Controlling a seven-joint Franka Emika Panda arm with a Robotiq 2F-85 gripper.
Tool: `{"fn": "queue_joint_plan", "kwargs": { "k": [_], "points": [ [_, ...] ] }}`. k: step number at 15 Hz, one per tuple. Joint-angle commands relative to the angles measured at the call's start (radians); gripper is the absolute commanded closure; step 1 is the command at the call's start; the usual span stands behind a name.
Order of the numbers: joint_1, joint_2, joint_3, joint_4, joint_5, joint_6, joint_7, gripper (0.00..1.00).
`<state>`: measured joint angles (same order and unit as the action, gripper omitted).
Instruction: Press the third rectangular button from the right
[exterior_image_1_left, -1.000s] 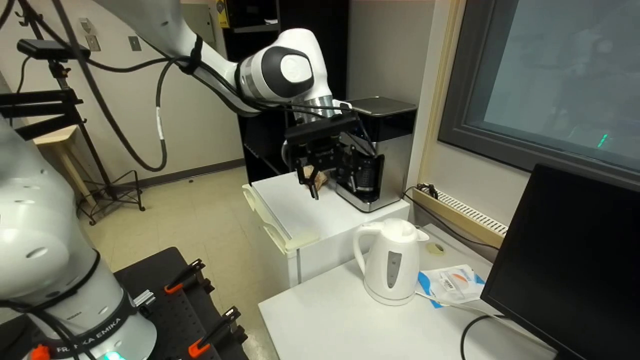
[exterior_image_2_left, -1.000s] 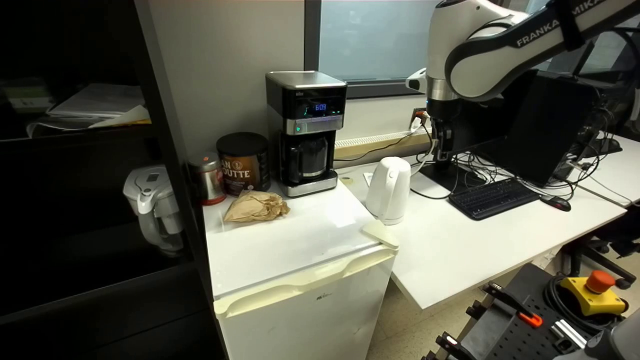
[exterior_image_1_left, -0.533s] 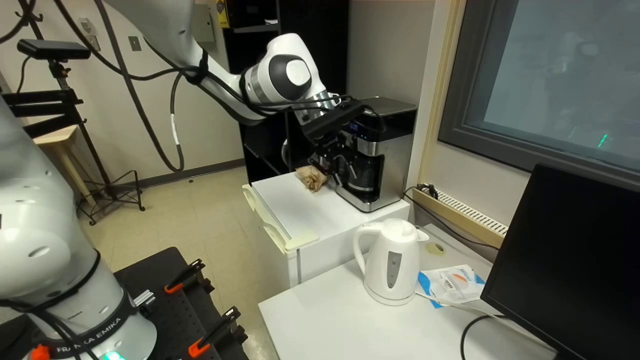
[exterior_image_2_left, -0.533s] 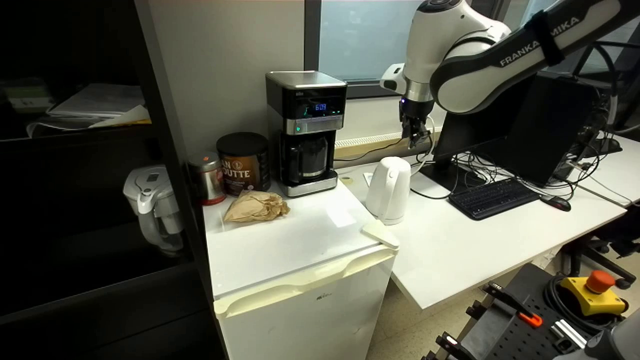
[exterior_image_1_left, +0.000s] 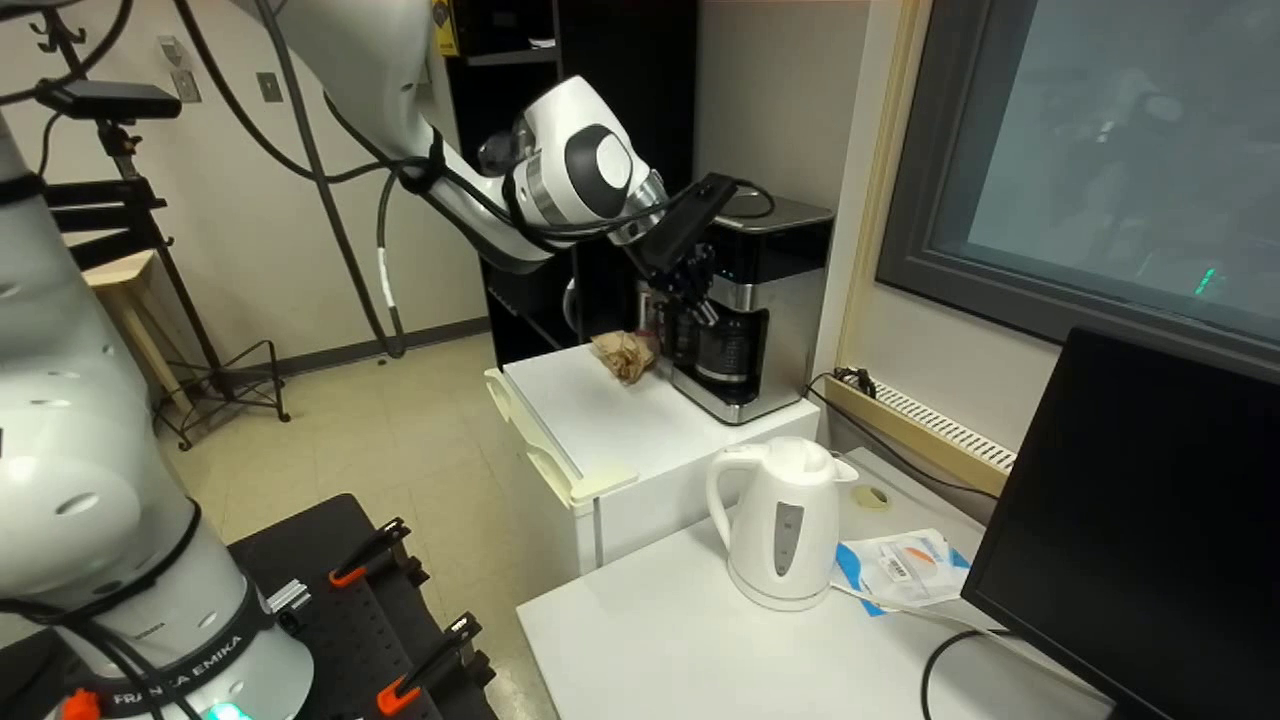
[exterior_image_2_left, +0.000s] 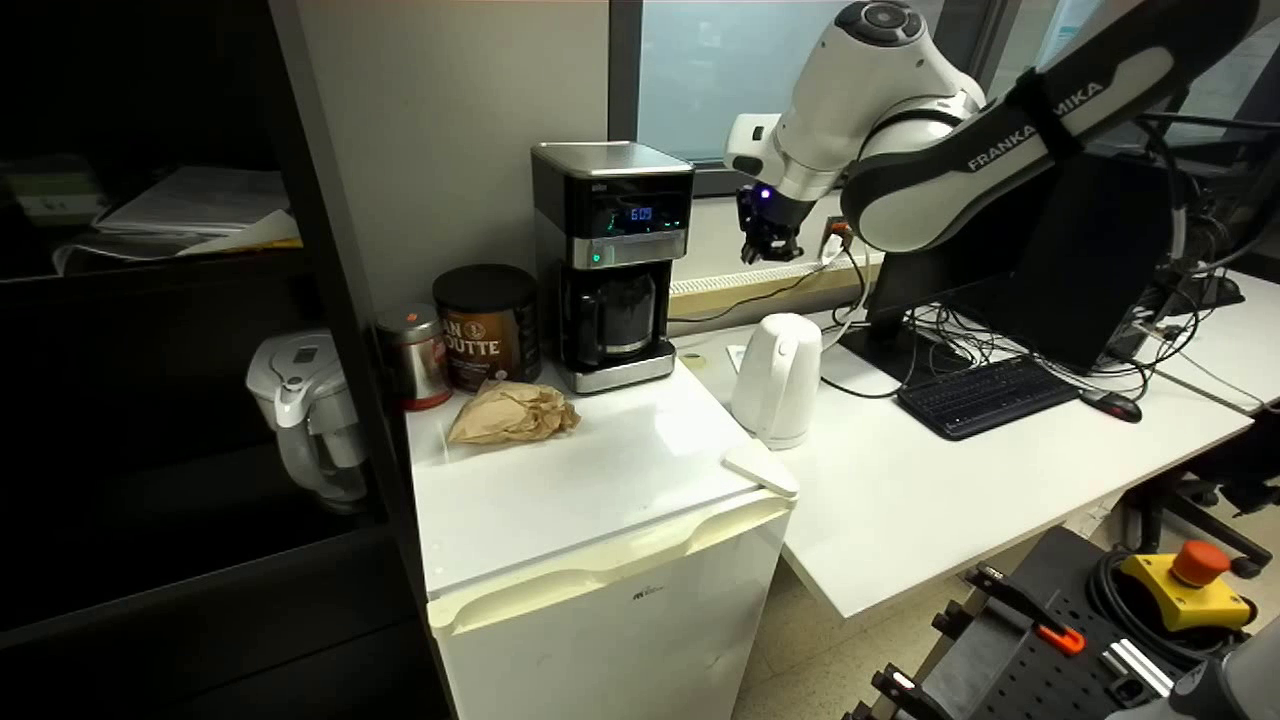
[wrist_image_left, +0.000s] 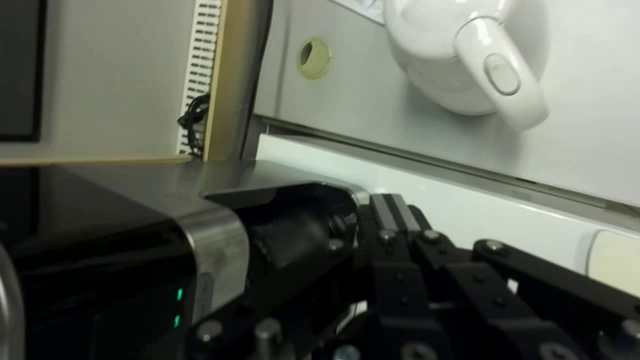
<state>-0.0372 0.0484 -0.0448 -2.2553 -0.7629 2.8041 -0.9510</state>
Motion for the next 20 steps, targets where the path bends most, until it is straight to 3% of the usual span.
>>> {"fn": "queue_joint_plan", "kwargs": {
  "k": [1,9,13,20],
  "points": [
    [-0.008,0.087,0.01,0.063,0.007,0.15,-0.108,0.97],
    [-0.02,0.179,0.074,0.113,0.082,0.282,-0.282,0.97],
    [-0.021,0.189,0.088,0.138,0.074,0.277,-0.296,0.97],
    [-0.003,0.185,0.055,0.17,0.058,0.261,-0.272,0.98]
  ]
}}
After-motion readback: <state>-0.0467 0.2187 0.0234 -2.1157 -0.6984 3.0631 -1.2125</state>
